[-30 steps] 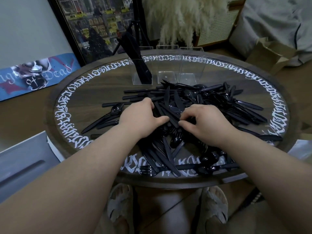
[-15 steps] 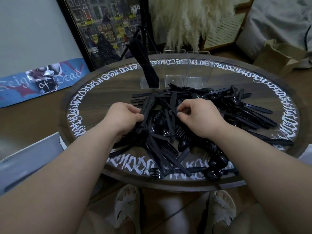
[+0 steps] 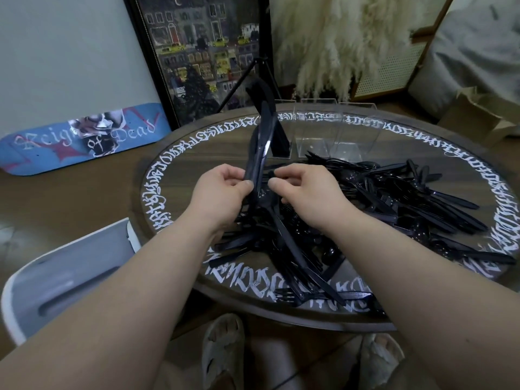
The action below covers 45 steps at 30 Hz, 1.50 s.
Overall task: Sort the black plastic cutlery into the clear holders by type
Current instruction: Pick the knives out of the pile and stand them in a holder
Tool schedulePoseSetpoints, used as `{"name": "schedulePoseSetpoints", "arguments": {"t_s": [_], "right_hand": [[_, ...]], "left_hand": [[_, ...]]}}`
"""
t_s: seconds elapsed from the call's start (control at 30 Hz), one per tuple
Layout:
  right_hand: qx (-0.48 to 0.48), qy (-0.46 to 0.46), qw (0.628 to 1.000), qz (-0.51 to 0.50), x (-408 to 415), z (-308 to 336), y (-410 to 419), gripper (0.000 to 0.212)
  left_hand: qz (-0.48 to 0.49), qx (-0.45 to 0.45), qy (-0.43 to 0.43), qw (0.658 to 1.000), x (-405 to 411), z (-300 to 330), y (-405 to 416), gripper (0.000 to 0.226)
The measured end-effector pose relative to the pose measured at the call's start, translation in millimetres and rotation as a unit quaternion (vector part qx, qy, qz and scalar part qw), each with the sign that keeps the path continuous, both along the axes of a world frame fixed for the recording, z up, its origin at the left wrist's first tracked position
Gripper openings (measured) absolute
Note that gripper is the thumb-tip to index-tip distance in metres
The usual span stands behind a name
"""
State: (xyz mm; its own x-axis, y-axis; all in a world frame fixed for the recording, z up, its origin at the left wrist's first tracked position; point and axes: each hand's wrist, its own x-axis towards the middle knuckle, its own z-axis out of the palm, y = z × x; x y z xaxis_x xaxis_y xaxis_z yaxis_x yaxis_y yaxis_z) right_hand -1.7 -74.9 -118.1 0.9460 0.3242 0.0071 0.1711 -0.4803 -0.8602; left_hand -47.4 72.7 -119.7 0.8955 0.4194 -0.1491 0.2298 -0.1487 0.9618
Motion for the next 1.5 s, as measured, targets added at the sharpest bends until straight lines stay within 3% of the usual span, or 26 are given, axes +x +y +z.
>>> {"name": "schedulePoseSetpoints", "arguments": {"t_s": [0.13,0.27,0.47,0.6,0.83,1.07,1.27,1.4,1.5], "right_hand": [[0.098,0.027,0.993,-0.052,5.6,2.1,7.8,0.03],[0.176,0.051,0.979,-0.093,10.7,3.5,9.2,0.016],[0.247,0.1,0.958,-0.109,16.4,5.5,6.5,0.026],[0.258,0.109,0.955,-0.102,18.9,10.1,-2.2,0.023],[0.262,0.12,0.955,-0.074,15.3,13.7,-3.1,0.025],[0.289,0.144,0.945,-0.058,11.4,16.7,-1.4,0.009],[0.285,0.161,0.943,-0.051,8.2,14.2,4.3,0.011],[0.288,0.157,0.943,-0.062,10.4,13.4,7.1,0.013],[0.3,0.17,0.937,-0.062,10.7,14.0,7.8,0.012]], "left_hand": [[-0.035,0.034,-0.019,0.999,-0.2,1.7,-4.1,0.013],[-0.062,0.09,-0.026,0.994,0.1,1.5,-8.6,0.014],[-0.019,0.119,-0.048,0.992,4.0,3.5,-8.2,0.016],[0.0,0.073,-0.047,0.996,6.6,2.5,-5.1,0.009],[-0.019,-0.061,-0.003,0.998,7.3,5.7,-13.6,0.018],[-0.043,-0.037,-0.008,0.998,7.1,6.5,-20.4,0.021],[-0.099,-0.008,0.004,0.995,4.5,8.8,-27.1,0.028],[-0.118,0.079,-0.048,0.989,3.8,7.5,-25.4,0.024],[-0.124,0.077,-0.059,0.987,2.2,6.0,-24.2,0.019]]}}
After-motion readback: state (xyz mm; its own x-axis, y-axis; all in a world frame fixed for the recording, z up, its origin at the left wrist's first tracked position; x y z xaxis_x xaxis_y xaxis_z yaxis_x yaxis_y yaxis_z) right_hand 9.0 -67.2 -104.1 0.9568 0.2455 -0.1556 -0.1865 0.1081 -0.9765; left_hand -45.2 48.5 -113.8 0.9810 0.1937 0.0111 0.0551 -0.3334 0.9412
